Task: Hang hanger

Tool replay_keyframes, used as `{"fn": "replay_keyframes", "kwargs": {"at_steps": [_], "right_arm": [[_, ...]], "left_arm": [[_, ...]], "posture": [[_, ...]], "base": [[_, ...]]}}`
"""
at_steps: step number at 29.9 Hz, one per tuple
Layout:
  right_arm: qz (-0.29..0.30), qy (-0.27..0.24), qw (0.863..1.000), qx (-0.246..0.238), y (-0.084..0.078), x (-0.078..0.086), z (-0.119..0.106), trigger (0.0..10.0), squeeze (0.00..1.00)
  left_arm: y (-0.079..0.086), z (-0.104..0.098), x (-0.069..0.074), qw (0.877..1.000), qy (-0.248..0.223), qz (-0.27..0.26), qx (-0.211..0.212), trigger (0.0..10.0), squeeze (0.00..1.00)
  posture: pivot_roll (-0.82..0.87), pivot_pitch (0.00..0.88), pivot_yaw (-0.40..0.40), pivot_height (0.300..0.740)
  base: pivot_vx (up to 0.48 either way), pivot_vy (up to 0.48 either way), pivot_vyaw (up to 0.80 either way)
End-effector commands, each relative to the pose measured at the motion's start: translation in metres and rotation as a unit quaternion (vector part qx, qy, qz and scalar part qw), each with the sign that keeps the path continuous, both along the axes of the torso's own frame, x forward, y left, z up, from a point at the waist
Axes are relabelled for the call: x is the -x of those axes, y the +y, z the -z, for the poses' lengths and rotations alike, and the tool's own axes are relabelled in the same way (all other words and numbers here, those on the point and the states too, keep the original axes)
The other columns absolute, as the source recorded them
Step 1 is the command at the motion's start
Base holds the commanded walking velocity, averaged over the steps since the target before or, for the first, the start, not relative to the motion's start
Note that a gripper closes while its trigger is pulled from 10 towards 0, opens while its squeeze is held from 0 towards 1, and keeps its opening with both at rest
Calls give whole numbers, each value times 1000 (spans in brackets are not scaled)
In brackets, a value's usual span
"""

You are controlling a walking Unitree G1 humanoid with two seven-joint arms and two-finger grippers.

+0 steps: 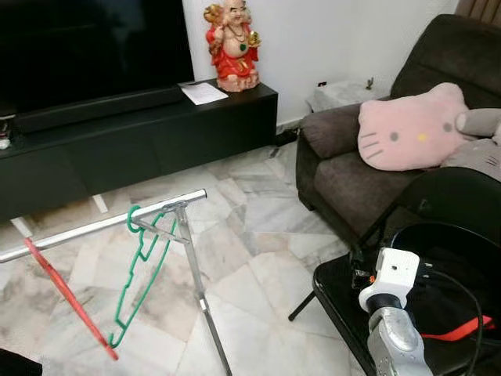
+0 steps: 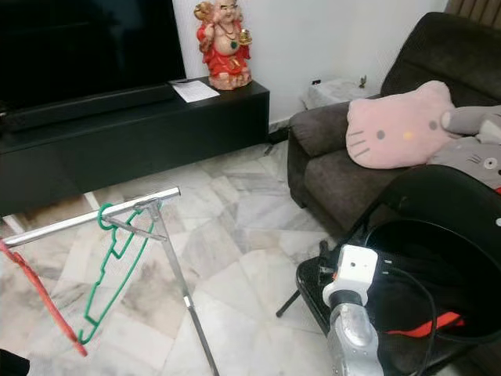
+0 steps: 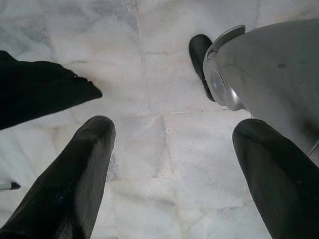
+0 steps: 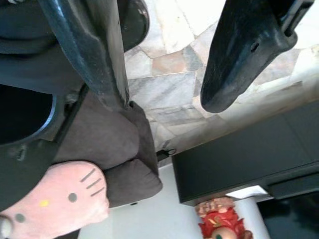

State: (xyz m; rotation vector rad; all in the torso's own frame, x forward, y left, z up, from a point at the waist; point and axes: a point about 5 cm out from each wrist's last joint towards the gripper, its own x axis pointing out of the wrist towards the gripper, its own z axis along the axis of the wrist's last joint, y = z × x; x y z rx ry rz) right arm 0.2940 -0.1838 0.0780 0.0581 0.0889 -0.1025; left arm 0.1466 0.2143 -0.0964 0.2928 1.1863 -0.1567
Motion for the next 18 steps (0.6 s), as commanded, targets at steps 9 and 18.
{"fn": "replay_keyframes", "kwargs": {"at_steps": [9, 18], "right_arm": [[-14, -8, 1000, 26, 4, -3, -4, 10000, 0], [-14, -2, 1000, 17, 5, -3, -1, 10000, 0]], "left_arm": [[5, -1, 1, 1000, -2, -5, -8, 10000, 0], [5, 0, 2, 1000, 1, -6, -8, 10000, 0]], "posture": [[-46, 17, 53, 740], [-49, 6, 55, 740]], "base": [[0, -88, 153], [0, -335, 356]]}}
